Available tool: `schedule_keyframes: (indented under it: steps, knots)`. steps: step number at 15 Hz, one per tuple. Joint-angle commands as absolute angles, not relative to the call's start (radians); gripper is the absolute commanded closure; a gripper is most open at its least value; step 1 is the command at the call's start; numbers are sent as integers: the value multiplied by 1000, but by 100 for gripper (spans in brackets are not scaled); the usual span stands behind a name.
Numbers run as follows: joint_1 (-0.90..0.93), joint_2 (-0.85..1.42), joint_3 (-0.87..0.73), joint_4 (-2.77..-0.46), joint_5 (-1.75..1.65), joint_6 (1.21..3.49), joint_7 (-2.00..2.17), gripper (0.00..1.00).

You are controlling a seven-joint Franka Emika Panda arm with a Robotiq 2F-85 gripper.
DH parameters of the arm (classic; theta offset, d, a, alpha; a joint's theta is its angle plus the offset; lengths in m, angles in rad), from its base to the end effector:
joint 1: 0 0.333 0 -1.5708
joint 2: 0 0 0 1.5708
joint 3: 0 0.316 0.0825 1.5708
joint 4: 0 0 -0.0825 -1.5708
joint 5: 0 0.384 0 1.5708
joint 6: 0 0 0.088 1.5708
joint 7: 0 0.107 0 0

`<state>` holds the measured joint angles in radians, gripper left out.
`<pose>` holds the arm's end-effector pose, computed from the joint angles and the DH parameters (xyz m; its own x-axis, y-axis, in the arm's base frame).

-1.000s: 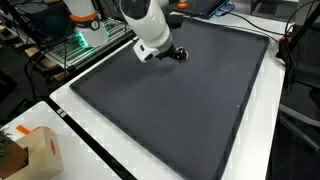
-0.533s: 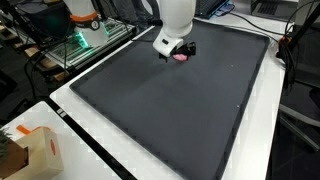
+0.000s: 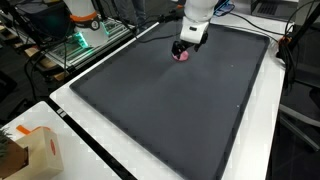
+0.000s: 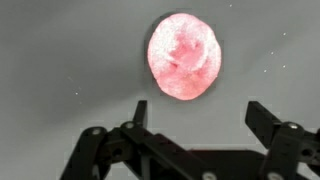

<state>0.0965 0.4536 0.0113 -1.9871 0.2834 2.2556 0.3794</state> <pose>0.5867 0.0710 0.2200 0.8665 -0.4288 -0.2554 -0.4643 -0.8803 -0.0974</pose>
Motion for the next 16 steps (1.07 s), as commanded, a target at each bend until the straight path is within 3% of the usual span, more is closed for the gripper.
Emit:
schedule_keyframes:
  steps: [1, 16]
  knots:
    - [110, 498, 38, -1926, 210, 2203, 280, 0]
    - [251, 544, 110, -1853, -155, 2104, -27, 0]
